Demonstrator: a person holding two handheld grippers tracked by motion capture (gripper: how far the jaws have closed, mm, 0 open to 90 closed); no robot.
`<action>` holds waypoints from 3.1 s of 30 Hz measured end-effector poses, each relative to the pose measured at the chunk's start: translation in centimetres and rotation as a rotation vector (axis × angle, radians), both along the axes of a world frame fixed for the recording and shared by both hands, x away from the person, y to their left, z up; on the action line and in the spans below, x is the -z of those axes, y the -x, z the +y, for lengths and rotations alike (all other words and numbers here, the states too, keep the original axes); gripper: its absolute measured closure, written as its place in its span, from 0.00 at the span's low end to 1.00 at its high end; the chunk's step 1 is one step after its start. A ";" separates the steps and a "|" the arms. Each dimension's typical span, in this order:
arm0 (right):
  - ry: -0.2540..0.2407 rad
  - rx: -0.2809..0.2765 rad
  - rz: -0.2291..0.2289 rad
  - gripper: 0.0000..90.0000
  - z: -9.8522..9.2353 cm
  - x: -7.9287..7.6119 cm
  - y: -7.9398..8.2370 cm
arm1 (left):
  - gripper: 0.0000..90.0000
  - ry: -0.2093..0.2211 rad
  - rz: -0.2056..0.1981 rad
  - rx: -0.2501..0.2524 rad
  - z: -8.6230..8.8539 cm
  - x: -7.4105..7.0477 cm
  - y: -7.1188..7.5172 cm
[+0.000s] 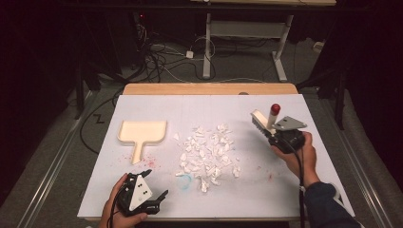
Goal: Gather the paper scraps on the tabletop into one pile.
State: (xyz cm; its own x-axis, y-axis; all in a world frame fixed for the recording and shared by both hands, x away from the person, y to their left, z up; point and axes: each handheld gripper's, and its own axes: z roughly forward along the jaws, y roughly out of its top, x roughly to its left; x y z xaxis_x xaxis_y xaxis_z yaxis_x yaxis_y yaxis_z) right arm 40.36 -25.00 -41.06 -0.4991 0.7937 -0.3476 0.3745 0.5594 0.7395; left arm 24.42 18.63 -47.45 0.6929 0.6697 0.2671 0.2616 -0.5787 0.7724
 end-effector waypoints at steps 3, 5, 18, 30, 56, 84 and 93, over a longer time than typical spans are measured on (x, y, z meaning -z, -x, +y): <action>0.035 0.002 -0.024 0.75 2.8 1.4 -2.1 | 0.18 -0.007 0.008 0.004 -0.2 0.1 -0.1; 0.055 -0.005 -0.030 0.75 3.5 1.7 -2.6 | 0.18 -0.005 0.009 0.005 -0.2 0.1 -0.1; 0.063 -0.196 -0.002 0.75 10.4 3.7 -5.1 | 0.18 0.026 0.024 -0.015 0.7 0.0 0.1; 0.012 -0.498 0.068 0.74 9.5 3.7 -0.4 | 0.18 0.006 0.030 0.004 0.4 0.1 0.0; -0.053 -0.481 -0.016 0.75 7.6 -0.8 0.8 | 0.20 0.024 0.017 -0.021 0.9 -0.5 -0.2; 0.038 -0.549 0.001 0.75 20.8 3.7 -6.6 | 0.21 0.049 0.052 -0.008 1.0 -0.2 -0.5; 0.052 -0.739 0.081 0.74 21.1 3.7 -4.4 | 0.22 0.091 0.082 0.002 1.2 -0.4 -0.6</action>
